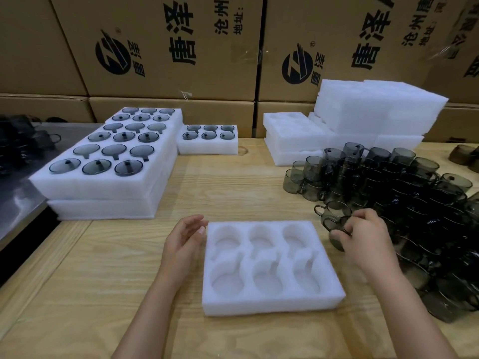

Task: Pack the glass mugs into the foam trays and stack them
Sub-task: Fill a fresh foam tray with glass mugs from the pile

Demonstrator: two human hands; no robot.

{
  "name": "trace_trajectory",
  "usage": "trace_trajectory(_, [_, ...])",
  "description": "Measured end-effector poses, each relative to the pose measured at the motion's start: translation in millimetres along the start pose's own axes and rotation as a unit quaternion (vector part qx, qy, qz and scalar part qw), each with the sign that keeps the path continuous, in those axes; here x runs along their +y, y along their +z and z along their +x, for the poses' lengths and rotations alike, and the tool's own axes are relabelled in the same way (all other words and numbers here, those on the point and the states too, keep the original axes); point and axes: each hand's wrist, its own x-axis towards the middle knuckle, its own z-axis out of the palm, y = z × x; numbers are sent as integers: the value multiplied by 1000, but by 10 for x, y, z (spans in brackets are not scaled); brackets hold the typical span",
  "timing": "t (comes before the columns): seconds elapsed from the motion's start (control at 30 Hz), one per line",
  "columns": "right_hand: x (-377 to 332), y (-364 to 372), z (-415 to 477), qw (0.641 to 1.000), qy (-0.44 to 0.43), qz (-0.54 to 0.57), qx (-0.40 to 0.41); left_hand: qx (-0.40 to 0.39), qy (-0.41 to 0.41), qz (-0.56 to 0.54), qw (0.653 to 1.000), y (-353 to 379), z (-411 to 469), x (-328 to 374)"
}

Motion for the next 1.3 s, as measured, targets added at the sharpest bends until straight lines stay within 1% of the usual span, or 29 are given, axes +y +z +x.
trace_trajectory(0.07, [-179,-83,-43,996,-27,80,24,0,10,-15,1000,34,49,33])
trace_trajectory(0.17, [-615,-145,-127,984,-113,136,29,-23,16,-11,1000,120,78,57])
trace_trajectory(0.23, [-942,-115,-191,975,-160,152,2,-63,30,15,997,162,42,47])
trace_trajectory(0.33, [-1335,22,-294,959,-218,169,-62,-121,69,80,987,141,20,26])
trace_trajectory(0.37, [-1436,72,-325,952,-232,178,-85,-128,75,92,985,124,26,26])
trace_trajectory(0.43, [-1594,151,-377,941,-254,188,-120,-124,78,83,986,108,34,25])
trace_trajectory(0.53, [-1687,240,-417,938,-257,182,-142,-69,58,80,993,154,18,15])
trace_trajectory(0.63, [-1690,245,-395,943,-229,199,-140,-24,57,99,993,168,44,-4])
trace_trajectory(0.7, [-1686,245,-360,947,-206,210,-131,-14,67,108,992,175,61,6])
trace_trajectory(0.77, [-1693,237,-319,947,-184,216,-149,-10,67,112,991,194,60,15])
trace_trajectory(0.83, [-1687,243,-276,943,-178,218,-178,-26,63,106,992,179,54,32])
trace_trajectory(0.93, [-1628,213,-195,936,-201,204,-205,-87,59,-1,994,106,74,45])
trace_trajectory(1.0, [-1590,189,-155,930,-216,193,-225,-99,30,-55,993,94,66,71])
trace_trajectory(1.07, [-1574,179,-136,922,-234,185,-249,-103,14,-57,993,124,55,98])
trace_trajectory(1.17, [-1574,175,-126,912,-261,174,-266,-107,34,-20,993,178,33,118])
trace_trajectory(1.3, [-1570,167,-114,904,-293,146,-276,-108,42,-15,993,179,28,104])
